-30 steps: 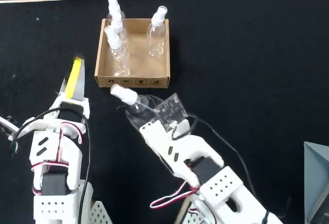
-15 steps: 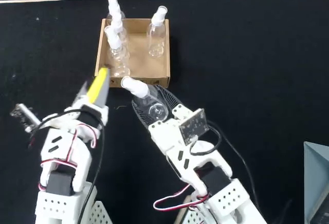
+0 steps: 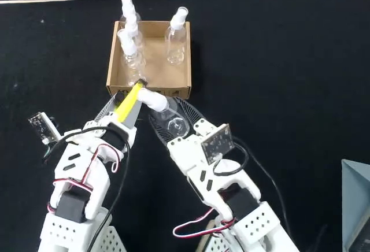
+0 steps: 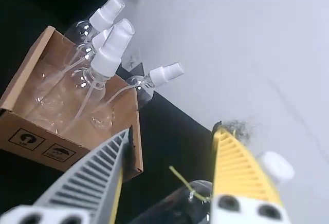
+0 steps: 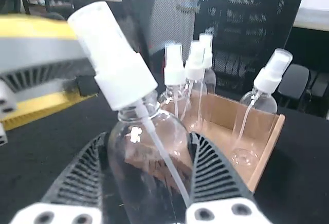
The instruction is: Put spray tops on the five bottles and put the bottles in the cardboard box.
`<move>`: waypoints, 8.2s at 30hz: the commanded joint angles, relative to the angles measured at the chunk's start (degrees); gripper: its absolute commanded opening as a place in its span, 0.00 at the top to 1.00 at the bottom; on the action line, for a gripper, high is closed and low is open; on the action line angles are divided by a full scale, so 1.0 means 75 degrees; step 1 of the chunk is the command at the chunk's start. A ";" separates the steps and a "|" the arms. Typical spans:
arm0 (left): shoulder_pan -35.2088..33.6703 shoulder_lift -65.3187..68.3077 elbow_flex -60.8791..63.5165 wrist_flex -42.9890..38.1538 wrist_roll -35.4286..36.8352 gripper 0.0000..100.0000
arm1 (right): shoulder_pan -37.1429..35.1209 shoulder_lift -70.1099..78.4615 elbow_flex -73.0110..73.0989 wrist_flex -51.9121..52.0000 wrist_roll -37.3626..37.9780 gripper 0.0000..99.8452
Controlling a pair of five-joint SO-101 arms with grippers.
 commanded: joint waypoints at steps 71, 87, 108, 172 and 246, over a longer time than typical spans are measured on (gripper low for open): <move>0.1811 -0.0434 -0.0404 0.0012 -0.3821 0.96 | -0.0059 -0.0369 0.0041 0.0692 0.0434 0.99; 0.2303 -0.0434 -0.0170 0.0434 -0.4782 0.96 | -0.0082 -0.0369 0.0064 0.0692 0.0434 0.99; 0.0311 -0.0445 -0.0592 0.0410 -0.4759 0.96 | -0.0094 -0.0369 -0.0756 0.1899 0.0434 0.99; -0.1999 -0.0445 0.0744 0.0363 -0.4771 0.96 | -0.0105 -0.0369 -0.0779 0.1864 0.0387 0.99; -0.2022 -0.0399 0.1377 0.1840 -0.4782 0.97 | 0.0809 0.0932 -0.3440 0.0785 0.0926 0.99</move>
